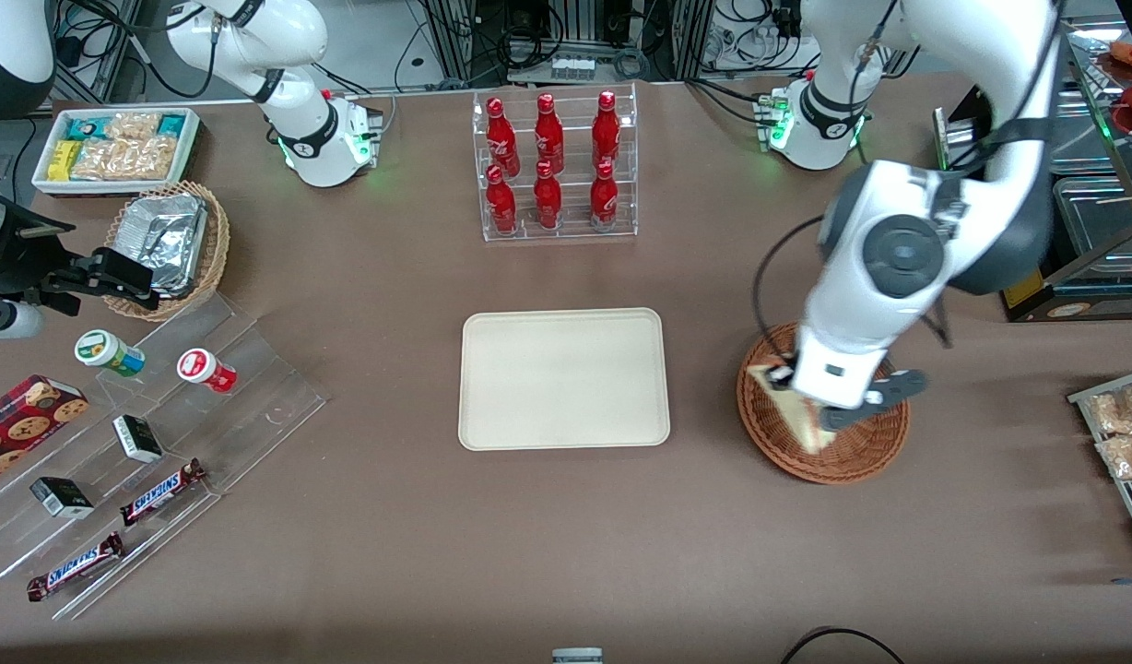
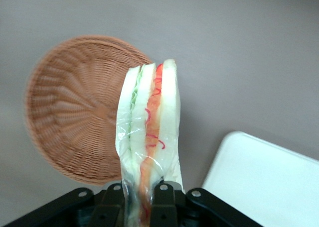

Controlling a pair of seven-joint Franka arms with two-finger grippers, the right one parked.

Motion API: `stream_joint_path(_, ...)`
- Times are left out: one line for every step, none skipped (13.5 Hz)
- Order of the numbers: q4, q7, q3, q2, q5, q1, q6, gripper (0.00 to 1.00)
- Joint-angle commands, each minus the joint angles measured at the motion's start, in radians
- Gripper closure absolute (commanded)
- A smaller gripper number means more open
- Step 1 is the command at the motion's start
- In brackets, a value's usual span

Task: Place sandwich from basket to tray
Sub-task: 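Carry the held sandwich with the left gripper over the cream tray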

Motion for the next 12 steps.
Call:
stream_joint_path(0.176,0.041,-0.034,0.157,-0.012,-0.053,-0.016,1.00)
stream_joint_path(0.198,0.052,-0.040,0.182,-0.012,-0.081,-0.013,1.00)
stream_joint_path(0.209,0.060,-0.042,0.199,-0.012,-0.104,-0.012,1.00)
stream_joint_path(0.215,0.060,-0.045,0.213,-0.013,-0.122,-0.003,1.00)
stream_joint_path(0.230,0.063,-0.045,0.242,-0.015,-0.147,0.039,1.00)
stream_joint_path(0.236,0.058,-0.045,0.271,-0.012,-0.179,0.077,1.00)
stream_joint_path(0.239,0.058,-0.044,0.294,-0.009,-0.206,0.099,1.00)
stream_joint_path(0.239,0.057,-0.044,0.317,-0.007,-0.225,0.106,1.00)
stream_joint_path(0.239,0.058,-0.044,0.332,-0.007,-0.245,0.106,1.00)
stream_joint_path(0.239,0.057,-0.044,0.348,-0.007,-0.259,0.108,1.00)
stream_joint_path(0.239,0.055,-0.044,0.361,-0.007,-0.269,0.116,1.00)
stream_joint_path(0.238,0.055,-0.042,0.369,-0.005,-0.283,0.131,1.00)
